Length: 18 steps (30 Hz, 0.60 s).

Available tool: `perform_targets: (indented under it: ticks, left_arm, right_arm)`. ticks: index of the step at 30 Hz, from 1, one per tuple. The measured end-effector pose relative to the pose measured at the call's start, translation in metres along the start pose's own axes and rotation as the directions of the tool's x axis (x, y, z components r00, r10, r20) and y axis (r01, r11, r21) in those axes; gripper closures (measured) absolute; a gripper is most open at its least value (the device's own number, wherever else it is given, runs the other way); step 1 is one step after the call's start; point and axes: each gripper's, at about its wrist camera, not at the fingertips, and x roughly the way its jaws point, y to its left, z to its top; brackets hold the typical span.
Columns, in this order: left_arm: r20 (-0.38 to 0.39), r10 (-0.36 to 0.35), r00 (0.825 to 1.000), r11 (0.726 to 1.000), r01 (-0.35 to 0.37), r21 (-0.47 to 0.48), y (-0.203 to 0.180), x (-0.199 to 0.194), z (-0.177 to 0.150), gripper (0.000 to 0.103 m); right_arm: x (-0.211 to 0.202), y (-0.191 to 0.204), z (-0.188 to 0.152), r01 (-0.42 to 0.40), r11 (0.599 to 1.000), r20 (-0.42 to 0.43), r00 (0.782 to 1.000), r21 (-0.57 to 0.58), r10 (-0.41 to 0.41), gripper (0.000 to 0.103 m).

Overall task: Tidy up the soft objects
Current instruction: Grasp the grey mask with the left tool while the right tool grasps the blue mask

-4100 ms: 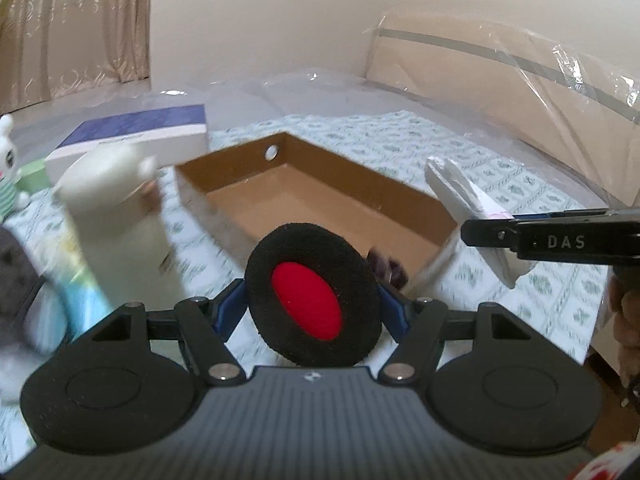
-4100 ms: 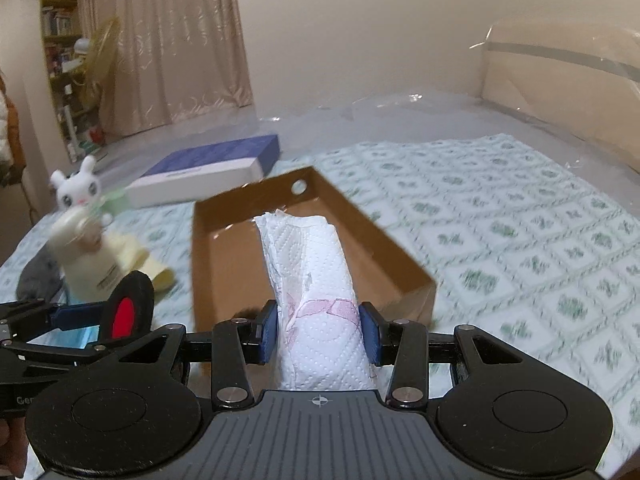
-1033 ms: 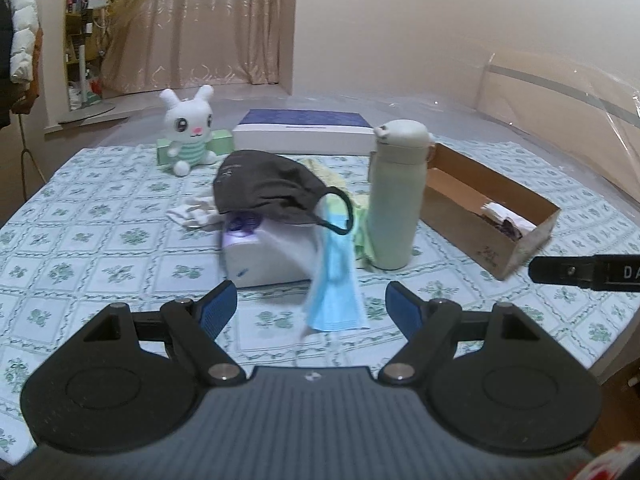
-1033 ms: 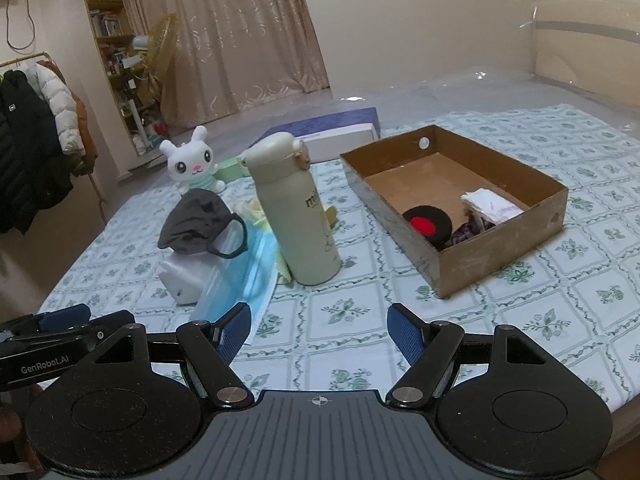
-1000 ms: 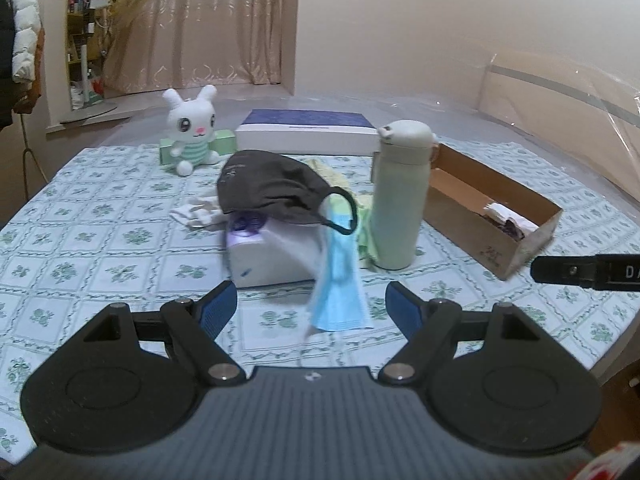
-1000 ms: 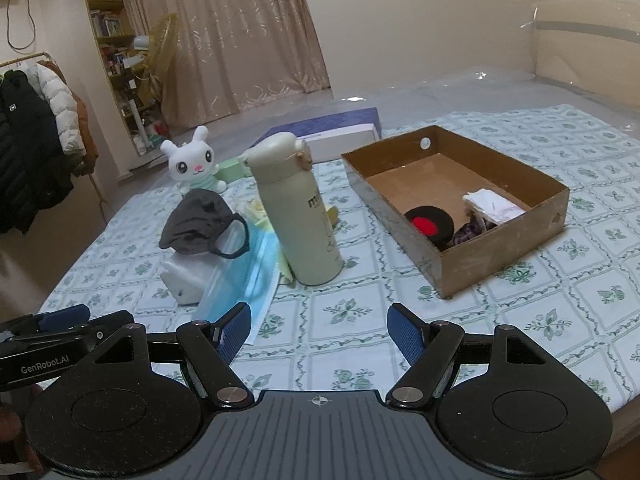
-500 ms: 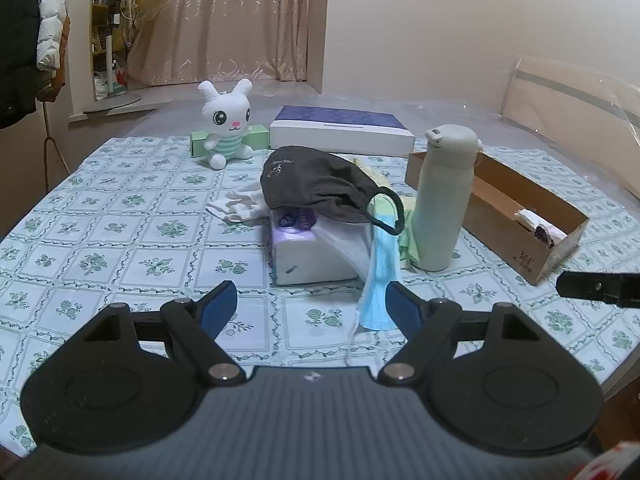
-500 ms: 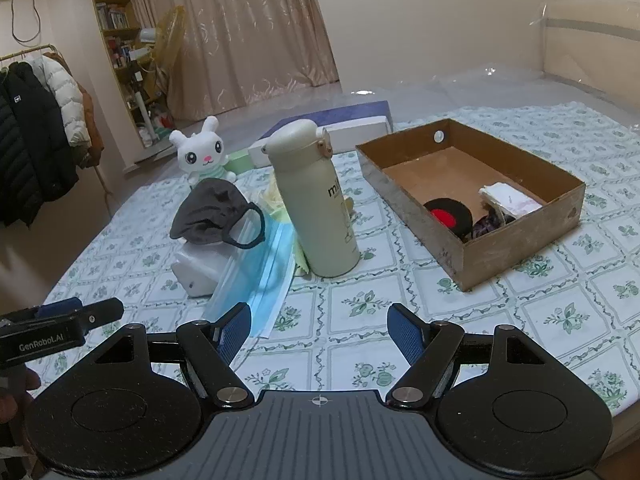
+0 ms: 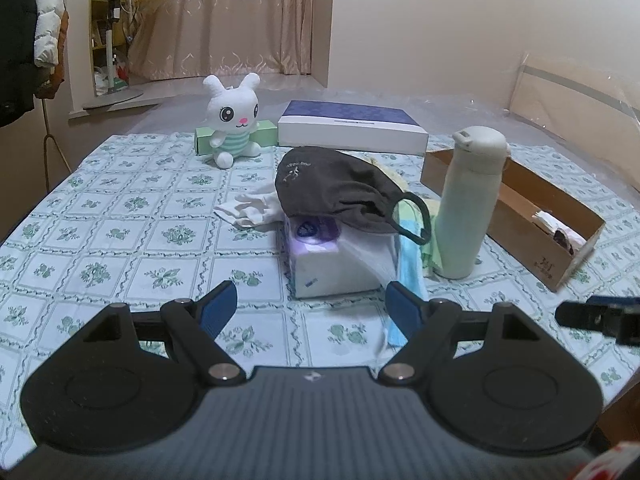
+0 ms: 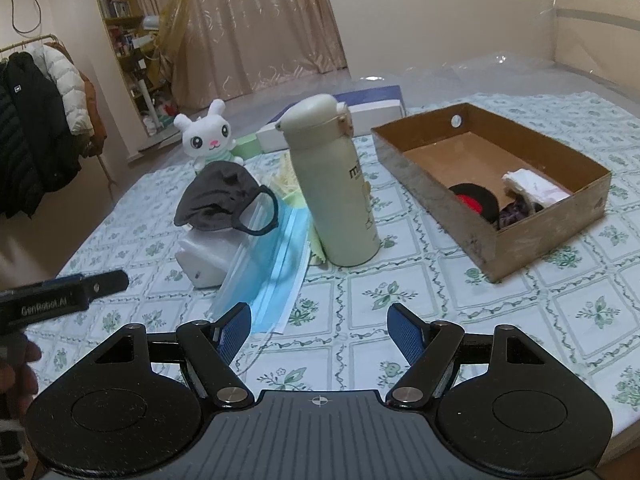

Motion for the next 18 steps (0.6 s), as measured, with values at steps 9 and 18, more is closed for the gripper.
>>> perform_targets:
  ticks: [9,18]
  left_arm:
    - [-0.01,-0.019,1.0,1.0,0.019,0.004,0.012,0.039,0.028,0.024]
    - [-0.021,-0.058,0.998,0.998,0.059,0.02,0.016,0.087,0.056,0.024]
  right_arm:
    - [0.037,0.009,0.009,-0.01,1.0,-0.016,1.0,-0.01,0.01,0.028]
    - [0.078,0.021,0.013,-0.035,0.999,-0.046,0.998,-0.026,0.033,0.028]
